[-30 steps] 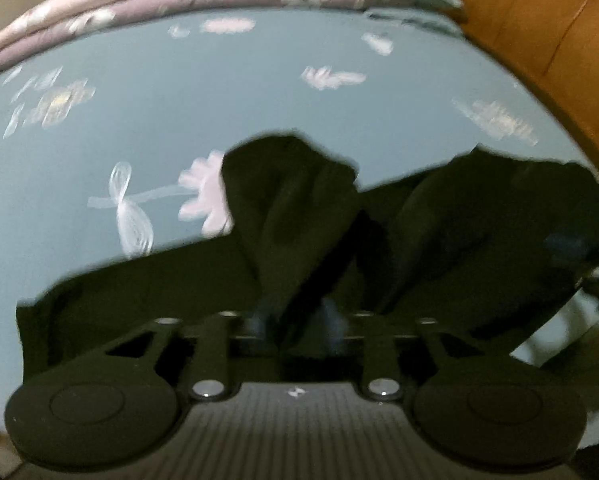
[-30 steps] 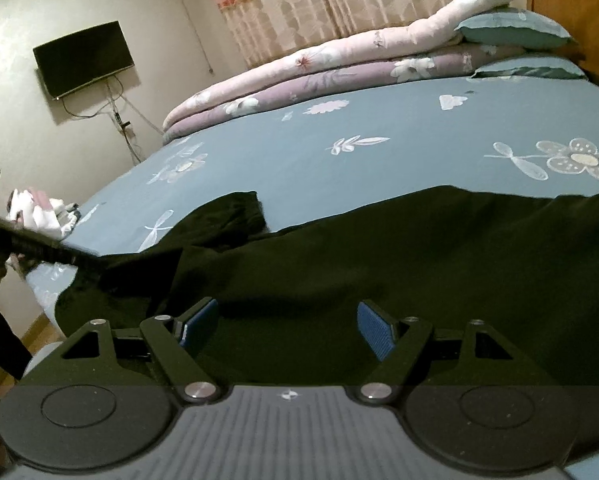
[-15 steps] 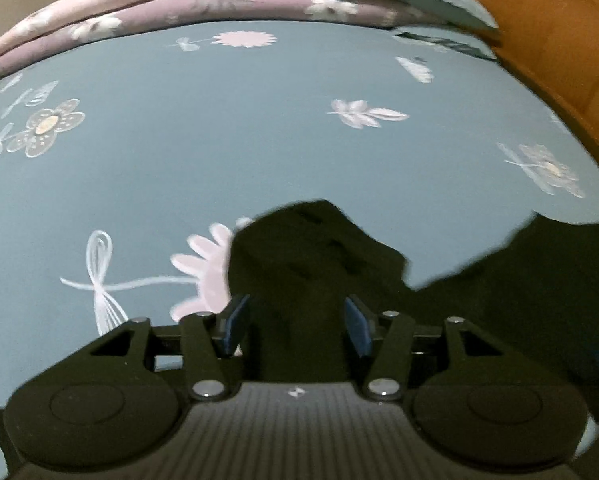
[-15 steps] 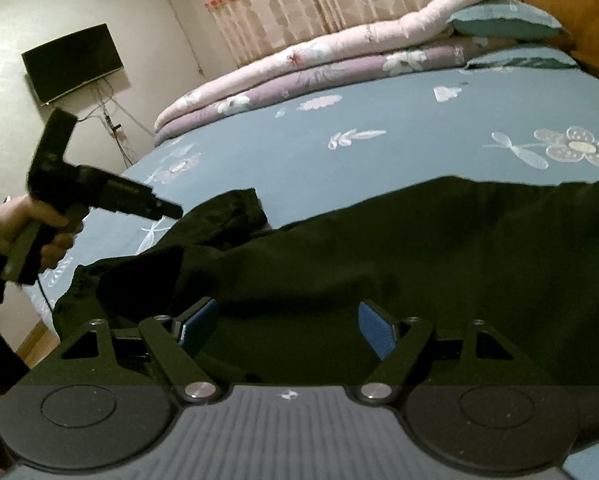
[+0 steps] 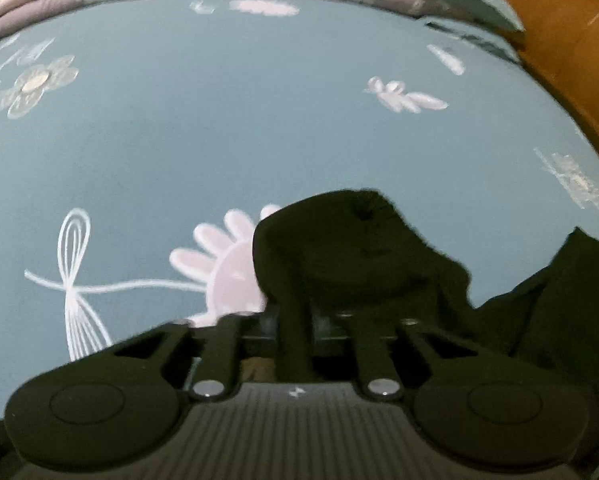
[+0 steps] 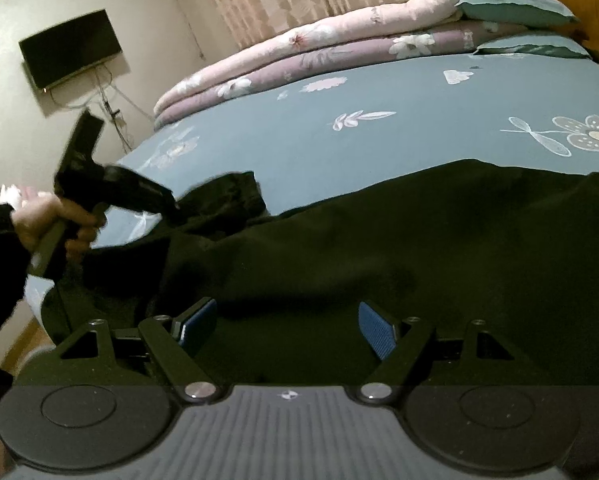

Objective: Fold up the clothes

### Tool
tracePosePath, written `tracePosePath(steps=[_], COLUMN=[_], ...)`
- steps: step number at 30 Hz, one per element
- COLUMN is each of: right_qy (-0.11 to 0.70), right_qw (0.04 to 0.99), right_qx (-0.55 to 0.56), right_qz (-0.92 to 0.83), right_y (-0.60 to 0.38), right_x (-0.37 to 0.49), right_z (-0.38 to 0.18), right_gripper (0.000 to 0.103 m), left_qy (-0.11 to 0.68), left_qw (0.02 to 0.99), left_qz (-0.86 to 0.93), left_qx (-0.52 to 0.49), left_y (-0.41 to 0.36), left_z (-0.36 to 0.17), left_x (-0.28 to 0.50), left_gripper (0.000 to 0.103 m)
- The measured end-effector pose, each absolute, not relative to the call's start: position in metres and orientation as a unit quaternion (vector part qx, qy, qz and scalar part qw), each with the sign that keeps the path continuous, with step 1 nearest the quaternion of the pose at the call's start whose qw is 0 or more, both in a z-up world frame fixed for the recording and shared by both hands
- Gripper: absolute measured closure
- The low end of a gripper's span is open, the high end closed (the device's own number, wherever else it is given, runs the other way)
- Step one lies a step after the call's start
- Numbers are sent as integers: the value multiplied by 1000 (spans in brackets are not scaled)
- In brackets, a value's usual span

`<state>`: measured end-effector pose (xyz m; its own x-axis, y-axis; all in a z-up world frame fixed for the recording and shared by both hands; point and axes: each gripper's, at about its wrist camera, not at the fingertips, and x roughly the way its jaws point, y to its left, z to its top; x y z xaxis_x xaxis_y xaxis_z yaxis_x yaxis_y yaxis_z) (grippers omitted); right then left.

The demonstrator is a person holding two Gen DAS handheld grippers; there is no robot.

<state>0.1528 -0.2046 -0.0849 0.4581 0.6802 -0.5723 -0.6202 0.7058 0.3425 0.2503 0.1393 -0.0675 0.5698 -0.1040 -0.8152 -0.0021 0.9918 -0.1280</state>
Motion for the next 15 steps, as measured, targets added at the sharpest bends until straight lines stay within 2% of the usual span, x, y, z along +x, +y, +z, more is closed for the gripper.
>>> tracePosePath(steps=[1,9,15], right_qy=[354,350,354], right_qw=[855,857,855], right_qx=[35,42,51], right_qz=[378,376,376], right_y=[-203,-205,-204], right_x=[153,153,156], right_z=[-86,-86,-88], right_gripper=[21,21,21], left_qy=[455,393,396], left_qw=[889,915,915], left_qz=[-31,-58,-47], left_qx=[-51,-65,-59], left_y=[138,145,155], left_z=[-64,-20,-11], left_x=[248,211,190], left_gripper=[98,99,99])
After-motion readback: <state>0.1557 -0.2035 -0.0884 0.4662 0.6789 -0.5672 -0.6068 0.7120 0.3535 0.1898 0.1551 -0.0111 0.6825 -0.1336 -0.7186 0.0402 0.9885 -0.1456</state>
